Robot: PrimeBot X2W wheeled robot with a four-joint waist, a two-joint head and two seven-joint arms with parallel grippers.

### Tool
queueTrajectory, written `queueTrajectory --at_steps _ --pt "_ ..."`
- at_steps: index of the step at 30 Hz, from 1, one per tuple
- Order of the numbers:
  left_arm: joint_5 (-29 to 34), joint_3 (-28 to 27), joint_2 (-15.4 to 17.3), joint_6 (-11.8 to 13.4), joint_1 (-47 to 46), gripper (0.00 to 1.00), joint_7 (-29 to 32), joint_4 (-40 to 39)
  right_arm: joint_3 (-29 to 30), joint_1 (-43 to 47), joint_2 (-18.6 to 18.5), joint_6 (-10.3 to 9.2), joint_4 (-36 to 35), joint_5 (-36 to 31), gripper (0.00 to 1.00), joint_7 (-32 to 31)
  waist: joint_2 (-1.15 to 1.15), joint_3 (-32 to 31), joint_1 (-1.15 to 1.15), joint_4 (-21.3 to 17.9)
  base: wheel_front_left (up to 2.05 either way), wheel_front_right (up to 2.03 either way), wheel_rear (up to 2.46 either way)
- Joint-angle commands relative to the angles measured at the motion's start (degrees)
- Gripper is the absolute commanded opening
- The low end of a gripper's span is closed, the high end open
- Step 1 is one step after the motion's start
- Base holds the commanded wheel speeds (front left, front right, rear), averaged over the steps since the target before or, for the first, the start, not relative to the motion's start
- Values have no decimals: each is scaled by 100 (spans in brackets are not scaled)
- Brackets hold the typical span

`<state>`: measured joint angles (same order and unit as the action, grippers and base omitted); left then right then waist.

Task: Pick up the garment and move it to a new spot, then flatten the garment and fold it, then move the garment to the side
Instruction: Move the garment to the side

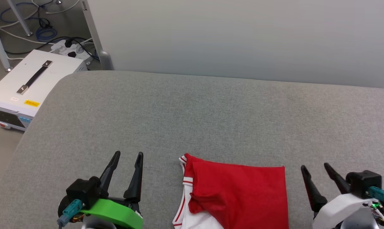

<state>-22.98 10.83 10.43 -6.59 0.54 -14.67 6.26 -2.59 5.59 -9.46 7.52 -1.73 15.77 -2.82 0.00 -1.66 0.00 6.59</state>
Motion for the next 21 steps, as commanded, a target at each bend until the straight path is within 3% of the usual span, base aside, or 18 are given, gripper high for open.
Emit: queueTrajectory --at_steps 1,10,21 --pt "74 -15 -40 -34 9 100 -32 19 -86 -92 -38 -3 5 22 100 -335 0 65 0 27 0 0 0" --pt "121 81 -116 -75 -208 100 -32 133 2 -198 309 -3 87 145 100 -2973 0 366 0 284 0 0 0" --pt "121 90 -150 -88 -429 100 -33 185 100 -400 605 -3 430 143 100 -4072 0 763 0 642 0 0 0"
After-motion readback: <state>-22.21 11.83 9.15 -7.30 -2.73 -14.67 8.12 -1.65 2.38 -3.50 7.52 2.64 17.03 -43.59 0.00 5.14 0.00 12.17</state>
